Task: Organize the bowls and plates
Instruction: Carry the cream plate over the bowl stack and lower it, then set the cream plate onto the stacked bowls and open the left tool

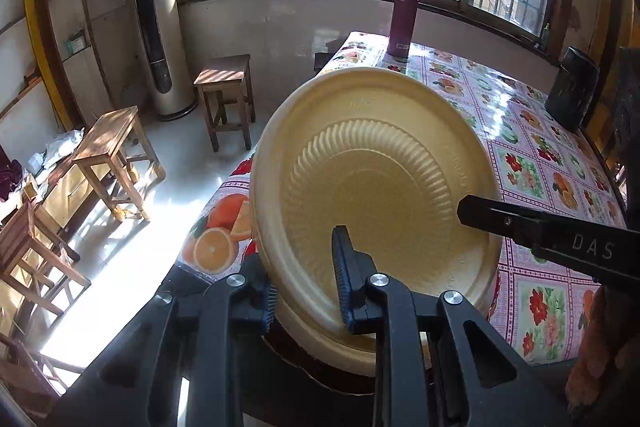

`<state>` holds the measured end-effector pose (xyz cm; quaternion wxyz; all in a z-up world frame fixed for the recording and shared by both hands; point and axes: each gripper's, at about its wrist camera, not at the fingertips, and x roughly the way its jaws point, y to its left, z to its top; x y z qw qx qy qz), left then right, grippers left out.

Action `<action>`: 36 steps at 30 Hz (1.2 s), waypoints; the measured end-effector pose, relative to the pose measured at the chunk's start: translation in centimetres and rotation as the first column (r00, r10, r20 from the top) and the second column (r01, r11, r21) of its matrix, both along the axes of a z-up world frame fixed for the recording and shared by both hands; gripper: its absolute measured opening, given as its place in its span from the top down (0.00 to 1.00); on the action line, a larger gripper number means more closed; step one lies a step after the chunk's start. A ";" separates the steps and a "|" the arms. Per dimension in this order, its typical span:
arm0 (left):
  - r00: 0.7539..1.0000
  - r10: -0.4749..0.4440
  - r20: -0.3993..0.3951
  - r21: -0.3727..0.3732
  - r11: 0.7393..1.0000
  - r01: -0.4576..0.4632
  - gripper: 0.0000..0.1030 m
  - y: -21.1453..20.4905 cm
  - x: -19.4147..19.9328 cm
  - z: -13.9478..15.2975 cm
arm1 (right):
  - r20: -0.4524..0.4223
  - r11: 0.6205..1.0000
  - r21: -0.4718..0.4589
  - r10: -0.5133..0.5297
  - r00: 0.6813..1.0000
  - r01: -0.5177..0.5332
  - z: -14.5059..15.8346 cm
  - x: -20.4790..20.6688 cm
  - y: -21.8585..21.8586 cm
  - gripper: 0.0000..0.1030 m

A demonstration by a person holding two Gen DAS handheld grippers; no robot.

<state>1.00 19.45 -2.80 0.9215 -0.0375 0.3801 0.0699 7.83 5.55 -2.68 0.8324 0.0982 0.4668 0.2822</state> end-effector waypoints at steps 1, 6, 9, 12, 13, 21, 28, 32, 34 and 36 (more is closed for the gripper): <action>1.000 0.000 0.003 0.007 1.000 0.000 0.80 0.0 0.0 0.0 | 0.001 1.000 -0.001 0.001 1.000 -0.001 0.0 0.0 0.0 0.87; 1.000 0.000 0.017 0.029 1.000 -0.001 0.80 0.0 -0.1 0.2 | 0.000 1.000 -0.002 0.001 1.000 -0.001 -0.1 0.1 0.0 0.86; 1.000 -0.001 0.024 0.042 0.999 0.000 0.77 -0.1 -0.1 0.3 | -0.005 1.000 0.000 0.001 1.000 -0.001 -0.2 0.1 0.1 0.86; 1.000 0.001 0.030 0.056 0.998 -0.003 0.77 -0.1 -0.2 0.4 | -0.005 1.000 0.001 0.003 1.000 -0.003 -0.2 0.2 0.2 0.86; 0.999 0.006 0.033 0.060 0.998 -0.008 0.74 -0.1 -0.3 0.5 | -0.005 1.000 0.001 0.004 1.000 -0.004 -0.2 0.1 0.2 0.86; 0.996 0.042 0.074 0.078 0.996 -0.048 0.35 0.2 -0.9 1.6 | 0.013 1.000 -0.018 0.014 1.000 -0.013 0.2 0.0 0.2 0.83; 0.988 0.103 0.117 0.109 0.987 -0.116 0.18 0.8 -1.4 2.7 | 0.071 1.000 0.002 0.000 0.997 0.000 1.9 -0.7 -1.3 0.52; 0.974 0.128 0.188 0.086 0.986 -0.146 0.18 1.0 -2.2 4.3 | 0.116 0.997 0.067 -0.039 0.992 0.031 3.0 -0.8 -3.9 0.45; 0.966 0.115 0.232 0.082 0.987 -0.138 0.17 0.5 -2.7 5.1 | 0.156 0.994 0.089 -0.076 0.985 0.062 3.5 -1.0 -5.6 0.41; 0.957 0.086 0.277 0.085 0.990 -0.114 0.14 -0.7 -3.1 6.0 | 0.195 0.989 0.110 -0.118 0.974 0.097 3.7 -1.2 -7.5 0.34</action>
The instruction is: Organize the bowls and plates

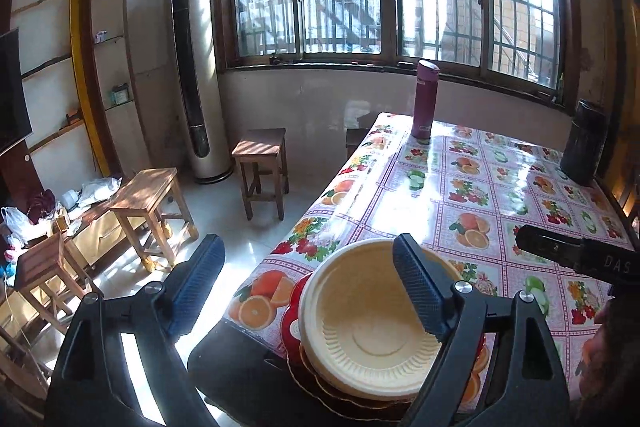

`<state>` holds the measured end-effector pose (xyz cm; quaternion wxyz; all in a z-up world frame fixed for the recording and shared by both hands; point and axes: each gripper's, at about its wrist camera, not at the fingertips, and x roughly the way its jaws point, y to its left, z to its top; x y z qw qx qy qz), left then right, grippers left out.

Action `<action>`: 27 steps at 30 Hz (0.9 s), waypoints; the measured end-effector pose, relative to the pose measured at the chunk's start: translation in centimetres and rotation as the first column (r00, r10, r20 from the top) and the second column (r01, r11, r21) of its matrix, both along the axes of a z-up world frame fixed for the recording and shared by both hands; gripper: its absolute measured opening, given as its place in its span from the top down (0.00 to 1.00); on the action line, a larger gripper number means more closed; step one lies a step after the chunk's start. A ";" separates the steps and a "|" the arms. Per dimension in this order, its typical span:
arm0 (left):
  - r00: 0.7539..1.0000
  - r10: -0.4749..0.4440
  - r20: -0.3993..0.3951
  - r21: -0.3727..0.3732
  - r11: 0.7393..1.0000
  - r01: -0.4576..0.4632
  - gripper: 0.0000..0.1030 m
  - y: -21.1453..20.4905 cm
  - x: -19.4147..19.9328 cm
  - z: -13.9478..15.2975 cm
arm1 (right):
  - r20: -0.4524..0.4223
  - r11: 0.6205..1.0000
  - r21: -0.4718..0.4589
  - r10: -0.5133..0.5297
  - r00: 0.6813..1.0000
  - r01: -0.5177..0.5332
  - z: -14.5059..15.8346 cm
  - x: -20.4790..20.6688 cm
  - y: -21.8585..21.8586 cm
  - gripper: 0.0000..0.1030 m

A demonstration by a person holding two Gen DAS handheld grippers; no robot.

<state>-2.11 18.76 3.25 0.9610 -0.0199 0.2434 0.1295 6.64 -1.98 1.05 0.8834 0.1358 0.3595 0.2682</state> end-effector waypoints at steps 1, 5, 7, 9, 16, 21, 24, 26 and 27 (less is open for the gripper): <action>1.000 -0.016 0.018 0.009 1.000 0.016 0.11 -0.8 0.0 0.4 | 0.019 1.000 0.010 -0.016 1.000 0.016 0.1 -0.1 -1.1 0.26; 0.992 -0.109 0.066 0.045 0.993 0.106 0.00 -4.4 0.3 1.6 | 0.087 0.996 0.035 -0.080 0.993 0.077 0.4 -1.0 -5.5 0.16; 0.984 -0.157 0.086 0.043 0.987 0.153 0.00 -6.2 0.5 2.1 | 0.123 0.992 0.060 -0.116 0.986 0.110 0.5 -1.7 -8.1 0.12; 0.975 -0.197 0.105 0.027 0.980 0.195 0.00 -7.8 0.8 2.3 | 0.169 0.985 0.082 -0.166 0.972 0.154 0.7 -2.7 -10.9 0.01; 0.955 -0.264 0.134 0.086 0.963 0.254 0.00 -13.8 1.5 2.3 | 0.329 0.939 0.107 -0.345 0.879 0.328 1.4 -5.6 -19.8 0.00; 0.934 -0.355 0.032 0.029 0.935 0.354 0.00 -18.0 3.3 1.1 | 0.279 0.887 0.215 -0.457 0.845 0.409 0.6 -6.0 -25.2 0.00; 0.928 -0.371 -0.016 0.020 0.928 0.372 0.00 -19.7 3.7 0.2 | 0.273 0.880 0.224 -0.470 0.839 0.420 0.2 -6.2 -26.8 0.00; 0.936 -0.351 -0.028 0.051 0.935 0.352 0.00 -20.3 3.5 -0.1 | 0.285 0.886 0.214 -0.459 0.841 0.411 0.2 -6.3 -27.0 0.00; 0.943 -0.333 -0.027 0.067 0.940 0.334 0.00 -20.4 3.4 -0.1 | 0.292 0.893 0.207 -0.445 0.846 0.398 0.3 -6.4 -26.9 0.00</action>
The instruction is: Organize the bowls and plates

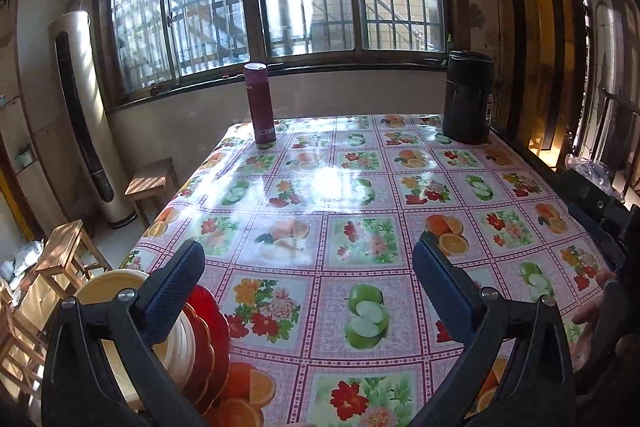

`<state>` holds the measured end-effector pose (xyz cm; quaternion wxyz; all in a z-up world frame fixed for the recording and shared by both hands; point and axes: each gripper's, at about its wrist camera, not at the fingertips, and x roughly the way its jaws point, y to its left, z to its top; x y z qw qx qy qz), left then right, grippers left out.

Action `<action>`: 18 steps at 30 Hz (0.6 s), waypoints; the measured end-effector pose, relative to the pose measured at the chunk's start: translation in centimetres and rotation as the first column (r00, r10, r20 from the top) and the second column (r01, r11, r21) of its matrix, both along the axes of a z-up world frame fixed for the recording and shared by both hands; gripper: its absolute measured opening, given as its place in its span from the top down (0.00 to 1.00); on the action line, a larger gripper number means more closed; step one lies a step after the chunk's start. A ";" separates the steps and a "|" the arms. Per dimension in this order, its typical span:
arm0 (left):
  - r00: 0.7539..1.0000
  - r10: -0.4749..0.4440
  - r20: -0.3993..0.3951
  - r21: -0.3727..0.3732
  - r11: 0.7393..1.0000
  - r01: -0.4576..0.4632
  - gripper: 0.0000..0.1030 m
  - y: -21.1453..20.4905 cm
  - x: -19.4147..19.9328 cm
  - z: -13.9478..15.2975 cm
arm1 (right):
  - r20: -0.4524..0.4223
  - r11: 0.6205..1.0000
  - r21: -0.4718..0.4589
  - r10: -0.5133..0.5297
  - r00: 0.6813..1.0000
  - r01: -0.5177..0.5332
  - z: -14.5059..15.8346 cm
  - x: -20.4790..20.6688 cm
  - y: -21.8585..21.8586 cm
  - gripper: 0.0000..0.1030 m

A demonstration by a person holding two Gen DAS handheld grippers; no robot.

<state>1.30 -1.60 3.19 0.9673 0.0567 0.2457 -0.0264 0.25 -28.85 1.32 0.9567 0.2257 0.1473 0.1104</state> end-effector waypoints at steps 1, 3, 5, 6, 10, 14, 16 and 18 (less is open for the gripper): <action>1.000 0.017 0.005 0.010 1.000 -0.017 0.00 0.0 -0.1 0.0 | 0.004 1.000 -0.011 0.009 1.000 -0.009 0.1 -0.1 0.4 0.00; 0.999 0.044 0.010 0.007 0.999 -0.044 0.00 0.8 -0.3 0.2 | 0.019 0.999 -0.016 0.031 0.999 -0.031 0.4 -0.3 1.3 0.00; 0.997 0.080 0.017 -0.002 0.997 -0.080 0.00 1.9 -0.7 0.3 | 0.021 0.998 -0.012 0.062 0.998 -0.062 0.6 -0.2 2.3 0.00; 0.995 0.100 0.025 -0.005 0.995 -0.100 0.00 2.5 -1.0 0.4 | 0.022 0.997 -0.014 0.074 0.997 -0.073 0.7 -0.2 2.9 0.00; 0.985 0.168 0.043 -0.010 0.986 -0.168 0.00 5.1 -1.9 0.5 | 0.017 0.990 -0.036 0.136 0.991 -0.135 0.9 0.0 6.0 0.00; 0.977 0.212 0.028 -0.018 0.977 -0.211 0.00 7.7 -2.5 0.1 | -0.003 0.972 -0.073 0.225 0.974 -0.225 1.1 0.0 10.5 0.00; 0.972 0.235 0.010 -0.022 0.972 -0.235 0.00 8.9 -2.6 -0.3 | -0.006 0.958 -0.099 0.270 0.963 -0.269 1.2 -0.3 12.9 0.00; 0.967 0.254 -0.003 -0.027 0.967 -0.254 0.00 10.1 -2.8 -0.7 | -0.007 0.943 -0.126 0.310 0.951 -0.308 1.2 -0.7 15.1 0.00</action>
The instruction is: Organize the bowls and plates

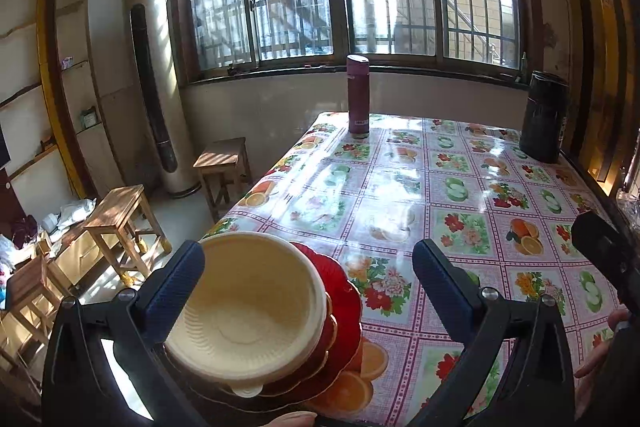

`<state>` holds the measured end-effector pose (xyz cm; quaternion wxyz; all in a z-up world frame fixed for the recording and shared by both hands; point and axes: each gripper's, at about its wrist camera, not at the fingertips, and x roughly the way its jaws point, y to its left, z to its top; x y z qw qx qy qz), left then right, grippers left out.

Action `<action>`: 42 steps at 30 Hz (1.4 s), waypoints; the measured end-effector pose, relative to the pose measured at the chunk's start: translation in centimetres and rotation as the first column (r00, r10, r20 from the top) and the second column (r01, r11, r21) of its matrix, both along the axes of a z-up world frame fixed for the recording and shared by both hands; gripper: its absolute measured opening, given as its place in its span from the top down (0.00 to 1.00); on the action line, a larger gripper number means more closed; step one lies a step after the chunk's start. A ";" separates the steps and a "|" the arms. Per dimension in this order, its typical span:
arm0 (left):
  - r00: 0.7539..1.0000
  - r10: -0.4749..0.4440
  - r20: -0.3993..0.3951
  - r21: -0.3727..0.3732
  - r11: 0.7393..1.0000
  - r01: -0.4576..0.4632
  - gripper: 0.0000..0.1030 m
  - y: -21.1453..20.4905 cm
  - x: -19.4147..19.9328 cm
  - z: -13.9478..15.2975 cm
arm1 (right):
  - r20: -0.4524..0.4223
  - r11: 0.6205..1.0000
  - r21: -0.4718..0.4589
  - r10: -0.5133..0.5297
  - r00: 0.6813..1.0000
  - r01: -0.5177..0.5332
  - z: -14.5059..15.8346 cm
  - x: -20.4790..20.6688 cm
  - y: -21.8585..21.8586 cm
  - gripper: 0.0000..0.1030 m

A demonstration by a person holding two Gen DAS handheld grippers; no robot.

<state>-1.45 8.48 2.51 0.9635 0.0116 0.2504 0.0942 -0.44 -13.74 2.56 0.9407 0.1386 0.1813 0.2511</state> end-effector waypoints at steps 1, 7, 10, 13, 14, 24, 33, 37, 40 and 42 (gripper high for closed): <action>1.000 0.013 -0.003 0.001 1.000 -0.013 0.00 0.5 0.0 -0.2 | 0.004 1.000 -0.012 0.017 1.000 -0.017 0.0 -0.3 1.1 0.00; 0.997 0.066 -0.026 -0.007 0.998 -0.067 0.00 3.4 -0.8 -1.1 | -0.014 0.994 -0.064 0.089 0.996 -0.089 -0.7 -0.6 5.8 0.00; 0.995 0.096 -0.034 -0.011 0.995 -0.096 0.00 4.7 -1.2 -1.5 | -0.042 0.991 -0.068 0.116 0.992 -0.119 -1.2 -0.3 7.5 0.00; 0.992 0.121 -0.046 -0.010 0.993 -0.122 0.00 5.8 -1.6 -1.9 | -0.053 0.986 -0.078 0.141 0.989 -0.145 -1.4 -0.2 9.0 0.00; 0.991 0.127 -0.047 -0.011 0.992 -0.127 0.00 6.1 -1.8 -2.0 | -0.054 0.985 -0.083 0.148 0.987 -0.152 -1.4 -0.2 9.4 0.00; 0.986 0.150 -0.069 -0.006 0.989 -0.151 0.00 7.0 -2.1 -2.6 | -0.068 0.979 -0.079 0.184 0.981 -0.190 -1.6 0.1 11.5 0.00; 0.987 0.144 -0.079 -0.005 0.990 -0.144 0.00 7.2 -2.1 -2.7 | -0.086 0.974 -0.076 0.206 0.975 -0.213 -2.0 0.5 11.9 0.00; 0.986 0.145 -0.084 -0.003 0.989 -0.146 0.00 7.2 -2.0 -2.8 | -0.088 0.970 -0.084 0.221 0.971 -0.228 -2.2 0.3 12.5 0.00; 0.987 0.146 -0.070 0.005 0.989 -0.146 0.00 7.1 -2.3 -2.7 | -0.081 0.968 -0.088 0.226 0.971 -0.233 -2.1 0.1 12.7 0.00; 0.987 0.148 -0.059 0.004 0.989 -0.148 0.00 7.1 -2.4 -2.7 | -0.075 0.971 -0.084 0.217 0.973 -0.223 -2.1 0.0 12.6 0.00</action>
